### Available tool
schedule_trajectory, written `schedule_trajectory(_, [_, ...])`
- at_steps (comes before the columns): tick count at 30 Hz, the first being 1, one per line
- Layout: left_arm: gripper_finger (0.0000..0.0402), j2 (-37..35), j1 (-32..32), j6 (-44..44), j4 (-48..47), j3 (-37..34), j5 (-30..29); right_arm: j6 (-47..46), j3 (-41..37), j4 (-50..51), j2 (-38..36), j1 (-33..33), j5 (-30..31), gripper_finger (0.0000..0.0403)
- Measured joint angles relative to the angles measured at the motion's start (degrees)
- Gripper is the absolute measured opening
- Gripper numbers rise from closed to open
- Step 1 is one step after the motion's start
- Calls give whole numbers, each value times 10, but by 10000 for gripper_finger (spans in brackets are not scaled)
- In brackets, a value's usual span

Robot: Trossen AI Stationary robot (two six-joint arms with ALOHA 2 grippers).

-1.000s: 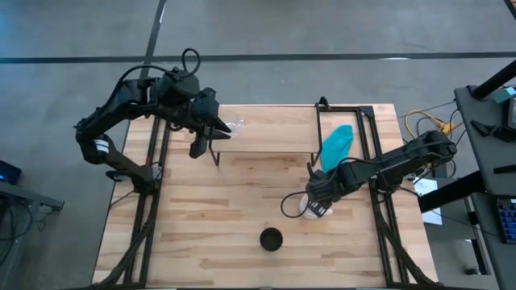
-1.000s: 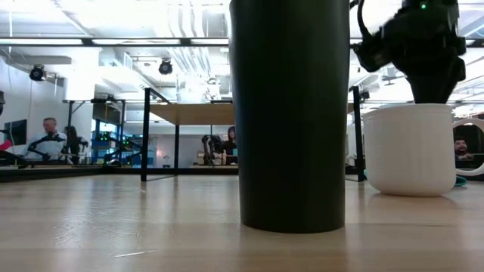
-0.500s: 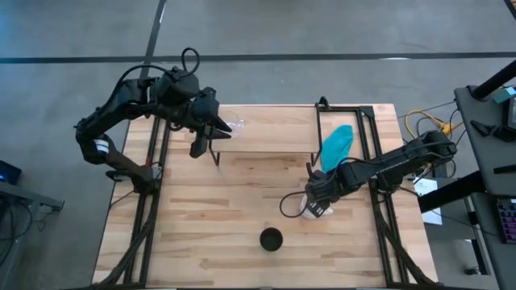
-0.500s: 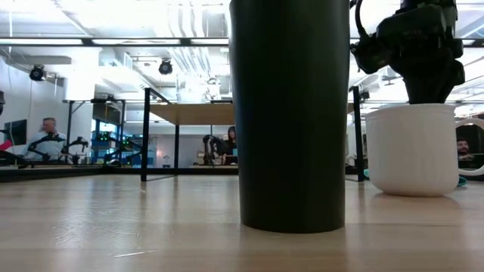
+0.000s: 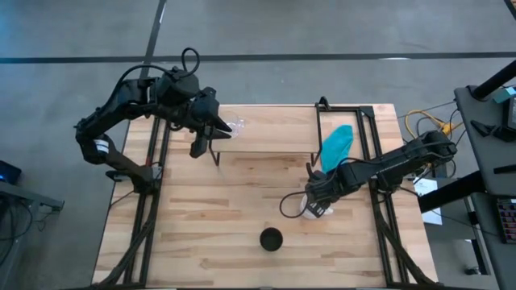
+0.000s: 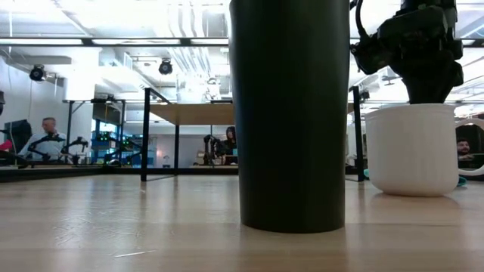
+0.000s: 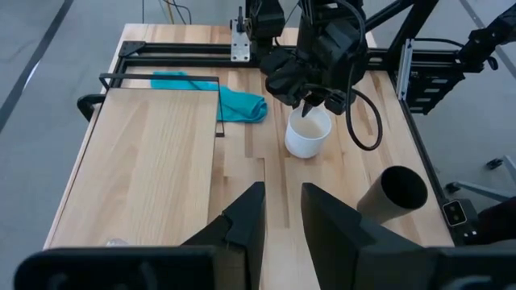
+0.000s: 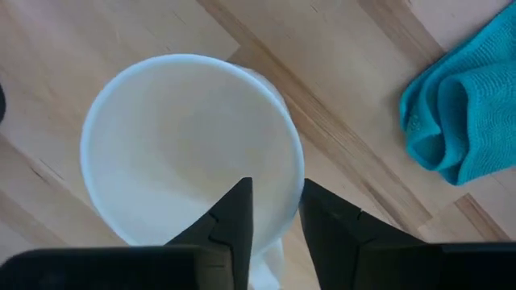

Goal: Stack small to large cups/mugs on shelf
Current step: Put the white mug on the shelf

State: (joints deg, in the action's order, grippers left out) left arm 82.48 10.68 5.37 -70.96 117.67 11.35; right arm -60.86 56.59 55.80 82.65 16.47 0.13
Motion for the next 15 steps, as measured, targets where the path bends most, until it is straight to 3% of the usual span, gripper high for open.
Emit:
schedule_trajectory(8, [68,0,0,0,0,0,0,23,-16,-45,0,0,14,16])
schedule_trajectory(15, [68,0,0,0,0,0,0,108,47,-48,0,0,14,10])
